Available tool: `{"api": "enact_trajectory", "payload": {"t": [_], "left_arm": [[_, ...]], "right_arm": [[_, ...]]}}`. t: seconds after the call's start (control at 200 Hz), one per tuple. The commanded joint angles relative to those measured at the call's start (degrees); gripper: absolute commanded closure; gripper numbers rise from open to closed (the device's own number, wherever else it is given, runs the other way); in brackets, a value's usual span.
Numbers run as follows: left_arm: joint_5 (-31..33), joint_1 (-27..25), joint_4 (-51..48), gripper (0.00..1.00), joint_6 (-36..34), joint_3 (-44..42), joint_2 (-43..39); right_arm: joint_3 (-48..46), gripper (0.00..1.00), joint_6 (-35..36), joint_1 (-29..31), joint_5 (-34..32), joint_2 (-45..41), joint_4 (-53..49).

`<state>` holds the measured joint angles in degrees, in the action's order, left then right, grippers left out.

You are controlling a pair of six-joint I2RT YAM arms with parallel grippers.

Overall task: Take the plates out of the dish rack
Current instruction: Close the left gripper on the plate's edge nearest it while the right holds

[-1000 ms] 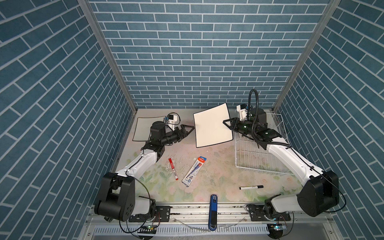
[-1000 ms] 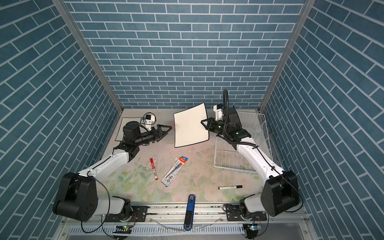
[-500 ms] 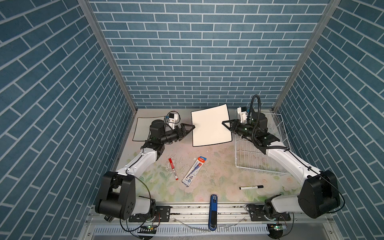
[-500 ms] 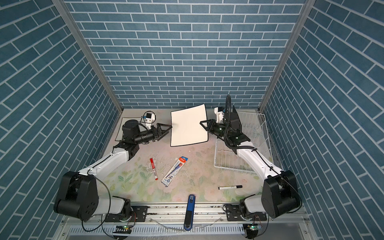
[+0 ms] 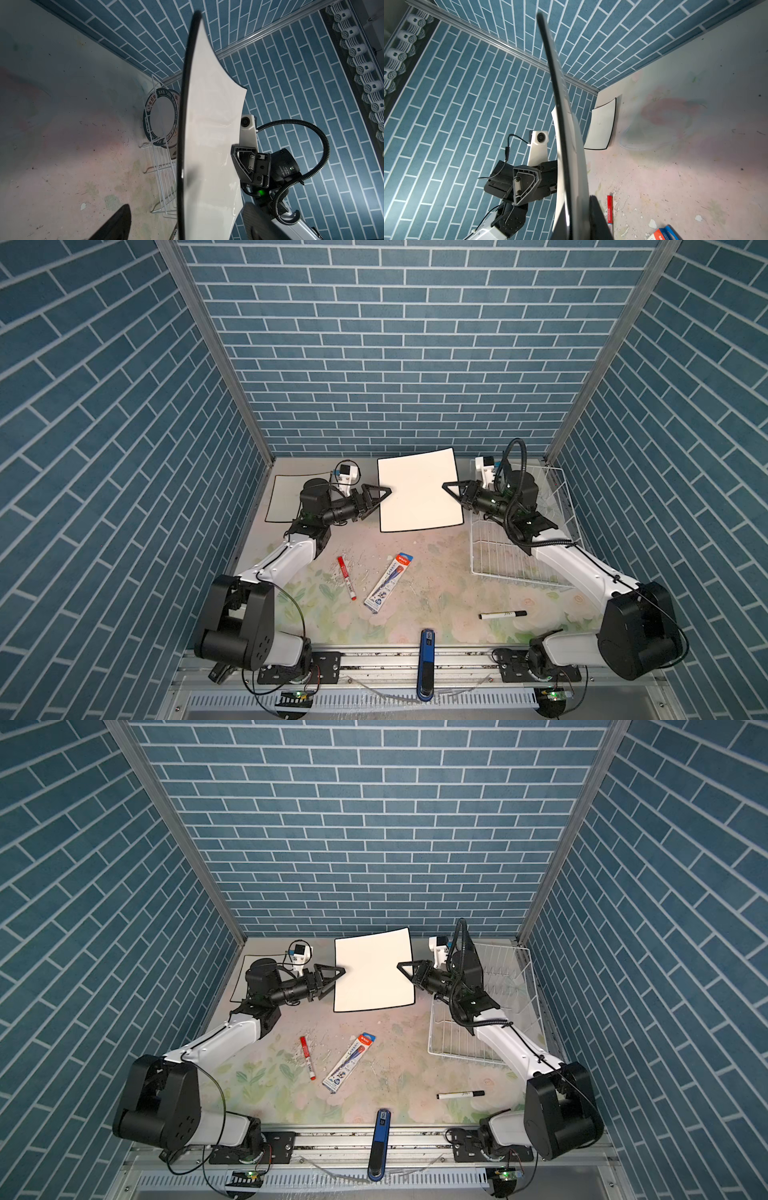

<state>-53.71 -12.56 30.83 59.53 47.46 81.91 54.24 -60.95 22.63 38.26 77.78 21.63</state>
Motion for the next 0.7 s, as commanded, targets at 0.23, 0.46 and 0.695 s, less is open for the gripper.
{"api": "enact_trajectory", "payload": {"t": [0.23, 0.46, 0.695], "left_arm": [[-2.1, -0.1, 5.9, 0.24, 3.2, 1.6, 0.5], [-2.4, -0.2, 6.2, 0.28, 3.3, 1.9, 0.6], [-2.4, -0.3, 6.3, 0.35, 3.3, 2.0, 0.8]], "right_arm": [[0.2, 1.0, -8.3, -0.1, 4.0, -1.1, 15.7], [1.9, 1.0, -8.7, 0.0, 6.6, 0.7, 14.9], [2.1, 1.0, -9.1, 0.6, 7.3, 1.6, 15.7]]}}
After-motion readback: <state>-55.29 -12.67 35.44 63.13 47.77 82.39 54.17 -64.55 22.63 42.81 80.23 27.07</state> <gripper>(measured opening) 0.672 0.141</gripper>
